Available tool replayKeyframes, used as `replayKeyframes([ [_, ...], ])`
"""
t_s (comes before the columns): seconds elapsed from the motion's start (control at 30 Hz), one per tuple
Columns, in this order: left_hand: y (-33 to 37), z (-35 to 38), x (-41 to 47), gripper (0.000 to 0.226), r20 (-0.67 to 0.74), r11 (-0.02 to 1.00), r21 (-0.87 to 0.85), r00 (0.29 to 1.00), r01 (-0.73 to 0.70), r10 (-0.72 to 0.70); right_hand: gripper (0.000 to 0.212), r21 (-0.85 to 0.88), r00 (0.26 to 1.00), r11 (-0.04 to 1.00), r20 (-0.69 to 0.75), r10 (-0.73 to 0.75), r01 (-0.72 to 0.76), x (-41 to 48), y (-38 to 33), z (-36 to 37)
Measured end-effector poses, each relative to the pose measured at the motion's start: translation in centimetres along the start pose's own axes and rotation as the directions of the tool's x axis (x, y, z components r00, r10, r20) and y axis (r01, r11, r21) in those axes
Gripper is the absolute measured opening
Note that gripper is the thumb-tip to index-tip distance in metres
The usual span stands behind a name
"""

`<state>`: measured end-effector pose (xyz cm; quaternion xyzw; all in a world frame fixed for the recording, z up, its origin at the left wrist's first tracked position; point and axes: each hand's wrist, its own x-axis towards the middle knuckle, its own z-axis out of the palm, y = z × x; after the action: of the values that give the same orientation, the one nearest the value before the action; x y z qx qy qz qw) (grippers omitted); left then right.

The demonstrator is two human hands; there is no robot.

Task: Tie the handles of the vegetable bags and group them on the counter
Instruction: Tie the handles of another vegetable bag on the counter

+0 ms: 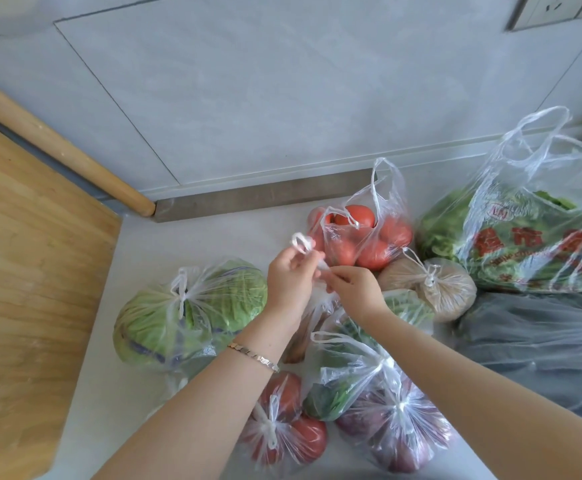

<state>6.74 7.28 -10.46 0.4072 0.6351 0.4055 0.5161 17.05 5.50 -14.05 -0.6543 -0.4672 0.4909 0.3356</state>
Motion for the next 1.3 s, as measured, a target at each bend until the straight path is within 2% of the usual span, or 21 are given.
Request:
replayKeyframes([
  [0.07,0.7,-0.2,0.1,0.01,-0.068,0.997,-0.016,0.995,-0.073,0.072,0.037,0.077,0.992,0.991,-0.04,0.116,-0.113,0.5,0.0,0.6],
  [0.1,1.1,-0.4,0.1,0.01,-0.068,0.995,-0.037,0.993,-0.096,0.093,0.035,0.058,0.992,0.991,-0.019,0.124,-0.123,0.7,0.0,1.0],
  [0.2,2.2,-0.7,0.2,0.013,0.05,0.991,-0.065,0.992,-0.114,0.117,0.041,-0.209,0.986,0.976,0.166,-0.028,0.063,0.6,-0.5,1.5],
  [0.27,2.7,-0.5,0.6,0.012,0.113,0.991,-0.097,0.988,-0.092,0.103,0.039,-0.281,0.955,0.946,0.285,-0.078,0.161,0.4,-0.4,0.9],
  [0.33,2.7,-0.3,1.2,0.012,0.171,0.993,-0.09,0.982,-0.07,0.085,0.038,-0.309,0.937,0.927,0.336,-0.101,0.211,0.4,0.0,0.2],
  [0.37,2.5,-0.1,1.5,0.012,0.207,0.997,-0.026,0.975,-0.078,0.082,0.04,-0.315,0.937,0.926,0.335,-0.095,0.206,0.3,0.0,-0.1],
  [0.43,1.5,-0.1,1.9,0.007,0.295,0.942,0.293,0.952,-0.165,0.075,0.042,-0.26,0.955,0.954,0.289,-0.073,0.152,0.1,0.2,-0.4],
  [0.5,0.3,-0.5,1.7,0.022,0.387,0.742,0.605,0.921,-0.29,0.045,0.043,-0.115,0.973,0.992,0.228,-0.025,0.053,0.0,0.4,-0.6],
  [0.57,-0.9,-0.9,1.2,0.03,0.461,0.629,0.667,0.884,-0.4,0.074,0.042,0.039,0.98,0.999,0.198,0.028,-0.037,-0.1,0.8,-0.8],
  [0.63,-1.7,-1.2,0.8,0.03,0.469,0.6,0.65,0.867,-0.467,0.167,0.034,0.09,0.981,0.994,0.189,0.043,-0.061,-0.1,1.0,-0.8],
  [0.7,-2.2,-1.2,0.9,0.028,0.434,0.628,0.628,0.877,-0.459,0.208,0.027,0.115,0.982,0.992,0.184,0.027,-0.049,-0.1,1.0,-0.5],
  [0.8,-2.1,-1.0,1.0,0.025,0.39,0.716,0.582,0.905,-0.385,0.17,0.018,0.211,0.99,0.977,0.14,0.011,-0.041,-0.1,0.9,-0.3],
  [0.97,-2.2,-1.2,1.2,0.032,0.39,0.793,0.517,0.914,-0.321,0.115,0.016,0.371,0.995,0.923,0.034,0.092,-0.098,0.0,1.0,-0.3],
  [1.03,-2.7,-1.5,1.1,0.035,0.382,0.81,0.506,0.919,-0.297,0.098,0.012,0.385,0.995,0.919,0.001,0.096,-0.089,0.0,1.2,-0.3],
  [1.13,-3.1,-1.6,0.7,0.027,0.414,0.839,0.437,0.901,-0.325,0.133,0.012,0.404,0.989,0.91,-0.059,0.133,-0.098,0.0,1.3,-0.1],
  [1.23,-3.5,-1.5,0.5,0.023,0.386,0.843,0.399,0.9,-0.361,0.203,0.021,0.383,0.978,0.915,-0.104,0.182,-0.129,0.0,1.2,0.2],
  [1.3,-4.2,-1.4,0.8,0.022,0.344,0.807,0.452,0.909,-0.379,0.235,0.028,0.339,0.963,0.922,-0.124,0.24,-0.186,0.2,1.1,0.6],
])
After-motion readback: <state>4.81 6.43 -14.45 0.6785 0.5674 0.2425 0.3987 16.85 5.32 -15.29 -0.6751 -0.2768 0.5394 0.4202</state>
